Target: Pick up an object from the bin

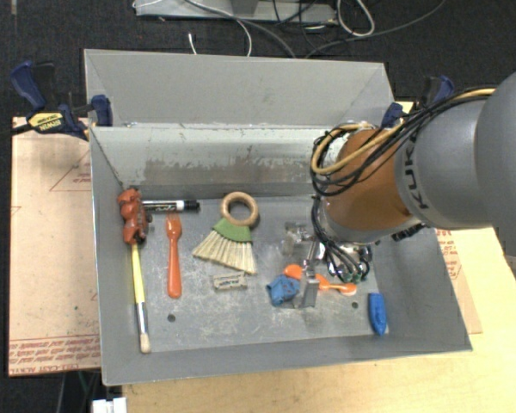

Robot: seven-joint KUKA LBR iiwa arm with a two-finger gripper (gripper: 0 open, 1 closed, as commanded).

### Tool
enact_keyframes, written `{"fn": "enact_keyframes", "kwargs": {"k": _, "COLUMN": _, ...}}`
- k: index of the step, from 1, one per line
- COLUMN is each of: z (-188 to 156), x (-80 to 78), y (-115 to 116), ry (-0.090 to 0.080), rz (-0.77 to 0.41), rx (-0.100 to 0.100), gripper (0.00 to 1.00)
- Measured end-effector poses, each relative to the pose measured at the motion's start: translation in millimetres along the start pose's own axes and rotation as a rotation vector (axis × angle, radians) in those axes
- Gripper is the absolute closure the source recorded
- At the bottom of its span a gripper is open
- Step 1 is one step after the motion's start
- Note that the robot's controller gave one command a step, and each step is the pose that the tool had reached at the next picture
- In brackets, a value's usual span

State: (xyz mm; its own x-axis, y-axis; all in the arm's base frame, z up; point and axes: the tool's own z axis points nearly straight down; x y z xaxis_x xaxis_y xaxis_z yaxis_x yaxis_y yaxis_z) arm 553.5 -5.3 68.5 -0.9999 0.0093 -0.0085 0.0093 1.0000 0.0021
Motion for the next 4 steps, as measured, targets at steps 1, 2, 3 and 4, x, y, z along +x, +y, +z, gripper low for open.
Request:
{"fn": "enact_keyframes", "kwargs": {"k": 1, "z": -2.8, "x": -3.3, "y": -9.2, "ry": -0.013, "rz": 0.002, "rx": -0.005, "gripper": 1.0}}
{"fn": "enact_keyframes", "kwargs": {"k": 2, "z": -3.2, "x": -3.3, "y": -9.1, "ry": -0.013, "rz": 0.002, "rx": -0.005, "gripper": 1.0}}
{"fn": "enact_keyframes", "kwargs": {"k": 3, "z": -15.1, "x": -3.1, "y": -8.8, "ry": -0.013, "rz": 0.001, "rx": -0.005, "gripper": 1.0}}
{"fn": "enact_keyframes", "kwargs": {"k": 4, "z": -53.0, "x": -2.7, "y": -8.5, "ry": -0.01, "rz": 0.001, "rx": -0.006, "gripper": 1.0}}
